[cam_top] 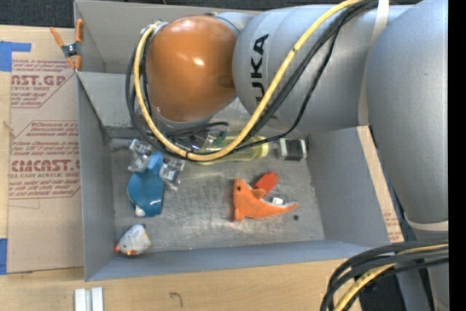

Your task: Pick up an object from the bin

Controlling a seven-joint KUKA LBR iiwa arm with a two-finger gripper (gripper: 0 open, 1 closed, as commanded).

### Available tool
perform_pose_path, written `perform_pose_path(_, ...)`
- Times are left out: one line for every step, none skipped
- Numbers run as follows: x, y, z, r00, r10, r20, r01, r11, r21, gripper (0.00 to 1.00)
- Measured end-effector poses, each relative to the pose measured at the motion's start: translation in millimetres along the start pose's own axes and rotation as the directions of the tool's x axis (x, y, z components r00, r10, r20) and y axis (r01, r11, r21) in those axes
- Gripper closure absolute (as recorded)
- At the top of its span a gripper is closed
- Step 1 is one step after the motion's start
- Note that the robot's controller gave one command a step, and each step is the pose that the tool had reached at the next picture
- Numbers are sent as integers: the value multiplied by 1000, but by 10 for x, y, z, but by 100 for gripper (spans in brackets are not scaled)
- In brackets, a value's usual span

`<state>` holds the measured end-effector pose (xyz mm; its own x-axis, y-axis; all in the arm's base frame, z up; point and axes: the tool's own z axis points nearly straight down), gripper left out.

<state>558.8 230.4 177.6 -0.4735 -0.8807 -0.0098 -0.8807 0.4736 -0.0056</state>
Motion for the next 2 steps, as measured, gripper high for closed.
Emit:
perform_pose_path(67,-25,118,999,-48,-17,48,999,-17,100)
perform_pose_path(69,12,-475,999,-53,-13,53,999,-13,100)
